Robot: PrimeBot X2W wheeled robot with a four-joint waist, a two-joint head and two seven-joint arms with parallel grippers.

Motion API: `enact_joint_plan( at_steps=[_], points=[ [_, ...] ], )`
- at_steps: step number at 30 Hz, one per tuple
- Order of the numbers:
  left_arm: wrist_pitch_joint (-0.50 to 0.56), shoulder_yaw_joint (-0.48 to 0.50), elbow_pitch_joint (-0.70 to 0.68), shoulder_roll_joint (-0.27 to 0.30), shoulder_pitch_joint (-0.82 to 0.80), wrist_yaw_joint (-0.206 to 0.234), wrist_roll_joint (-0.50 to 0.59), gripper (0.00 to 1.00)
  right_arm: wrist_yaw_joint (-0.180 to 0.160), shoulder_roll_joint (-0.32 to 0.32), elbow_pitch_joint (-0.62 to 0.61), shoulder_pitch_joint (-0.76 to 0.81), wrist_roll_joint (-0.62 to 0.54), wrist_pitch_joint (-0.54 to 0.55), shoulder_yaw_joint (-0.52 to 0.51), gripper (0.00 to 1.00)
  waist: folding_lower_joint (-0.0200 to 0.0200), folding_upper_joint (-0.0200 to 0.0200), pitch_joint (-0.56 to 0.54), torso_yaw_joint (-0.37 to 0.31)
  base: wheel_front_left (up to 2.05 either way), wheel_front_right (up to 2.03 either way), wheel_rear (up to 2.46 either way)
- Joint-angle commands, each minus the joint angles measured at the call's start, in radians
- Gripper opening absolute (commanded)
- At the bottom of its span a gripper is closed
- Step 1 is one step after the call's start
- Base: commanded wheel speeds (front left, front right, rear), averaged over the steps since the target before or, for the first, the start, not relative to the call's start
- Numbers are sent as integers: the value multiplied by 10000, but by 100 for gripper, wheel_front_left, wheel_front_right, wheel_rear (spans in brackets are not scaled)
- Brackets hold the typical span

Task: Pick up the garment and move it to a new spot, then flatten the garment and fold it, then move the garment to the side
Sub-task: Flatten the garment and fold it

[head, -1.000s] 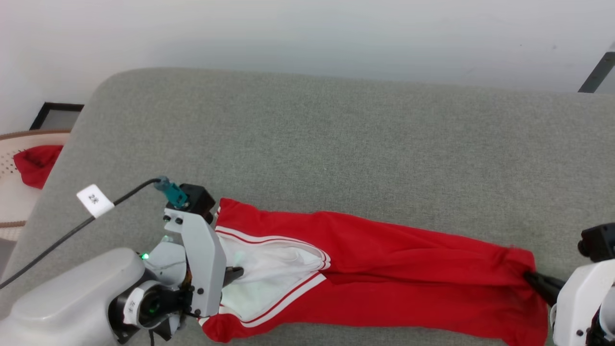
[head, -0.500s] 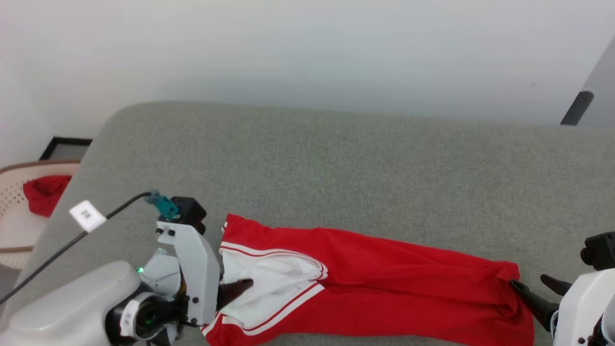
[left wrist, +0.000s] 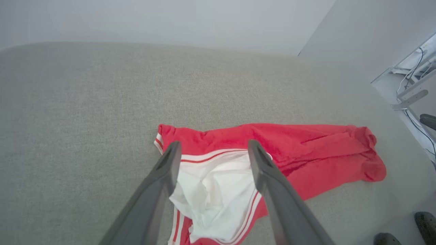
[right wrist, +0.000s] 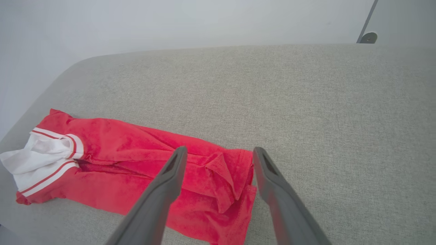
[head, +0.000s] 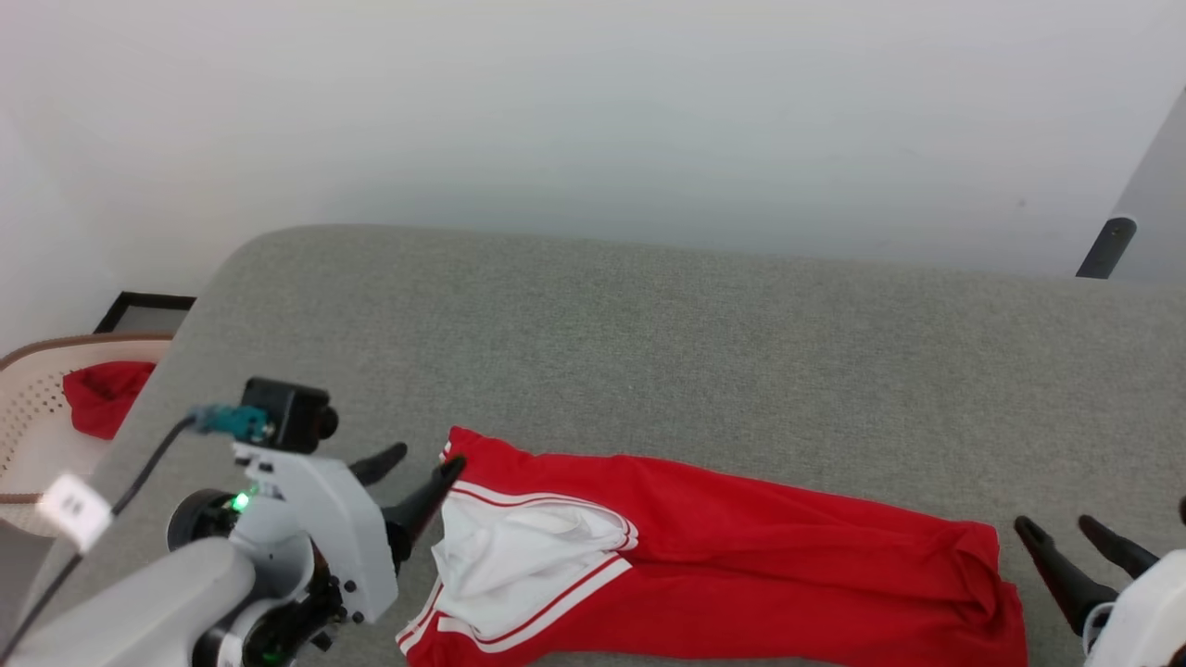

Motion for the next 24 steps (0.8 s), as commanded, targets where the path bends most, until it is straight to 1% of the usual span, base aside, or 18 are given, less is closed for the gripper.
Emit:
enact_joint_plan(
  at_steps=[1,6,8,11,15,16,24],
  points=[
    [-367,79,106,-75,214,-68,129,100,-7,67,75,110,-157,-114,-135,100,0,0,-28,30,0,0,0],
    [-2131,241,697,-341,708,-324,751,100,-7,311,370,339,-213,-532,-387,100,0,0,-146,126,0,0,0],
    [-2675,293,952,-524,928,-504,877,100,-7,389,496,393,-192,-580,-468,100,0,0,-205,176,0,0,0],
    [-3163,475,1426,-713,1225,-672,1133,100,-7,441,691,539,-177,-584,-573,100,0,0,-279,257,0,0,0],
    [-3356,1061,1982,-1047,1633,-919,1688,100,-6,474,989,684,-119,-307,-701,100,0,0,-322,393,0,0,0],
    [-3362,1408,2040,-1211,1712,-976,1805,100,-6,484,1063,707,-74,-202,-753,100,0,0,-322,434,0,0,0],
    [-3367,4296,2489,-2321,3217,-1457,3873,100,-6,374,1673,451,-174,786,-1154,100,0,0,-224,781,0,0,0]
  ],
)
